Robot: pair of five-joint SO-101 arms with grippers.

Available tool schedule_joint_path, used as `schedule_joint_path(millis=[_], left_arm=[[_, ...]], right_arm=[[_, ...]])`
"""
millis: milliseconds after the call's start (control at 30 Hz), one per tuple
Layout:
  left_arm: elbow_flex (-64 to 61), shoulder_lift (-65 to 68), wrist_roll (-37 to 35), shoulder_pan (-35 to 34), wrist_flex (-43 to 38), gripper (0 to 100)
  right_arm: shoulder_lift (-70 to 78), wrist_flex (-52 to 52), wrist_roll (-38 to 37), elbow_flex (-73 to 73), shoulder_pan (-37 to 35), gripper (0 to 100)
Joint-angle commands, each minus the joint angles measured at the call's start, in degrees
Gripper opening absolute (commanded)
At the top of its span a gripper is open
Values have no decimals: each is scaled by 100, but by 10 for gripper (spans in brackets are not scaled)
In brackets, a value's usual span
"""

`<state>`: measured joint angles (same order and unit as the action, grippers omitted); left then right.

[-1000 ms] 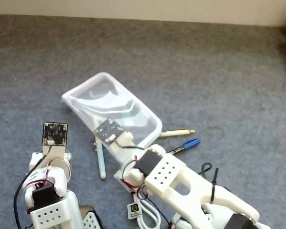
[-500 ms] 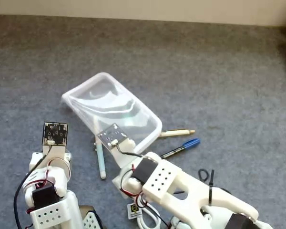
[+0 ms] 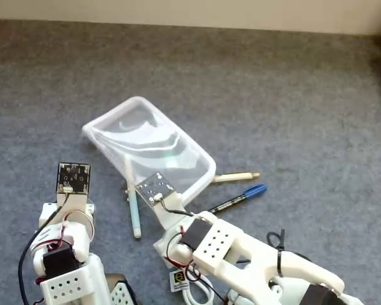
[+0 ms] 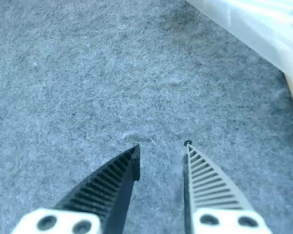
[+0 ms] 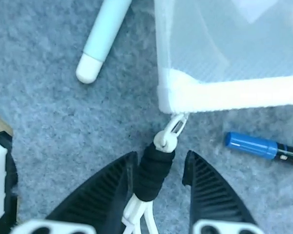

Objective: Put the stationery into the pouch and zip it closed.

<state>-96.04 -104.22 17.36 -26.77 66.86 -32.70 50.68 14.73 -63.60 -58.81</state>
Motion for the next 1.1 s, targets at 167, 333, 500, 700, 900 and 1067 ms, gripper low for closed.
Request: schedule_joint_path(millis=[167, 333, 500, 700, 900, 1067], left_arm=[[-110, -84, -62, -75, -18, 150], [-110, -84, -62, -75, -9, 150], [-110, -84, -62, -75, -9, 150], [-110, -84, -62, -75, -9, 150], [-110, -84, -62, -75, 0, 150], [-110, -84, -62, -75, 9, 150]], right_arm=[[-13, -145, -378, 66, -40, 147], [-13, -145, -378, 66, -40, 123], [-4, -145, -378, 13, -31, 123], [-4, -145, -387, -4, 110, 123], [-4, -136, -615, -22, 251, 123], [-4, -136, -659, -22, 251, 122]])
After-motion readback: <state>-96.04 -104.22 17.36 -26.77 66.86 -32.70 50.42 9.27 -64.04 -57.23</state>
